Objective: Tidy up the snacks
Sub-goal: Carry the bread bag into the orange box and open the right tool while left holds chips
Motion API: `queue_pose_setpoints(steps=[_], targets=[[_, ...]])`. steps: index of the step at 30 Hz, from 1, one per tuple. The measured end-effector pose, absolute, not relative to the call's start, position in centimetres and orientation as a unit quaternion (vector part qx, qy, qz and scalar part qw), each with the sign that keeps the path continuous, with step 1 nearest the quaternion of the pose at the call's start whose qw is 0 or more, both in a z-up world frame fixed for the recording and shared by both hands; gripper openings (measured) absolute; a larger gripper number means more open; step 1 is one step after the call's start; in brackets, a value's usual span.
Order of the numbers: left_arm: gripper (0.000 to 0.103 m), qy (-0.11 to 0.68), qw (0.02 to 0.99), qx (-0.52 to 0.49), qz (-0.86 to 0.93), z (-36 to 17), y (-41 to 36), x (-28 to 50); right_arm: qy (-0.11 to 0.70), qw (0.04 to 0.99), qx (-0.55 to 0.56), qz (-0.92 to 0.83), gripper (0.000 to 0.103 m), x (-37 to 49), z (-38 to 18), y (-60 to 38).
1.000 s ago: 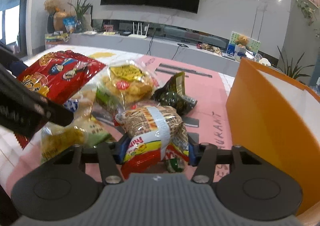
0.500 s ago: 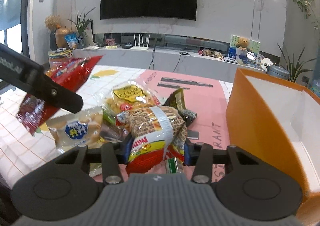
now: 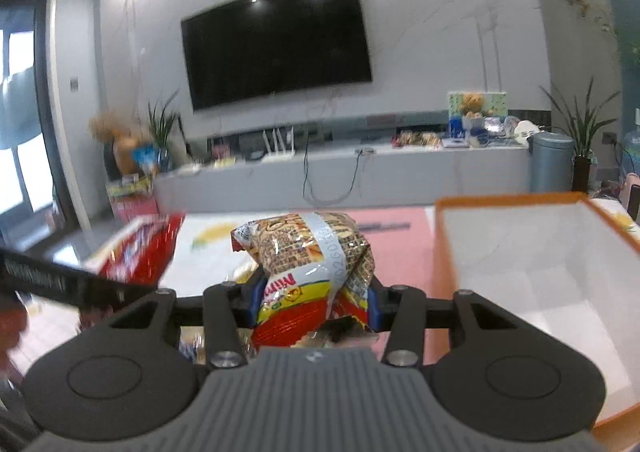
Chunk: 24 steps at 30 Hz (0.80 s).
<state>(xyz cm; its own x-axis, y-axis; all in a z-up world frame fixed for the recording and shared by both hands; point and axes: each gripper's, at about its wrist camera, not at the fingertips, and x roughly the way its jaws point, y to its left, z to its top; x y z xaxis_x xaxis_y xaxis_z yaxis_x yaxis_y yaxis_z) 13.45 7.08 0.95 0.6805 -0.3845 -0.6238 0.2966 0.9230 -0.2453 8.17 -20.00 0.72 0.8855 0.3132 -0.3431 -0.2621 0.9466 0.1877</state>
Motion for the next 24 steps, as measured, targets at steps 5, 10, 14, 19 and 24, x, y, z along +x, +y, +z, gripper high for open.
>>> queue_pose_setpoints(steps=[5,10,14,19,24], targets=[[0.086,0.351,0.910,-0.086,-0.203,1.3,6.2,14.0,0.175,0.974,0.082,0.118,0.045,7.2,3.1,-24.8],[0.086,0.349,0.907,-0.094,-0.216,1.3,5.1,14.5,0.199,0.970,0.116,0.077,0.045,7.3,2.9,-29.1],[0.086,0.354,0.903,-0.097,-0.221,1.0,4.5,14.8,0.233,0.961,0.136,0.056,0.045,8.1,1.5,-30.5],[0.086,0.359,0.902,-0.089,-0.223,0.6,4.2,14.7,0.289,0.948,0.131,0.018,0.045,9.5,-0.4,-30.1],[0.086,0.362,0.901,-0.083,-0.223,0.4,4.1,14.4,0.327,0.938,0.115,-0.008,0.045,10.4,-1.7,-29.5]])
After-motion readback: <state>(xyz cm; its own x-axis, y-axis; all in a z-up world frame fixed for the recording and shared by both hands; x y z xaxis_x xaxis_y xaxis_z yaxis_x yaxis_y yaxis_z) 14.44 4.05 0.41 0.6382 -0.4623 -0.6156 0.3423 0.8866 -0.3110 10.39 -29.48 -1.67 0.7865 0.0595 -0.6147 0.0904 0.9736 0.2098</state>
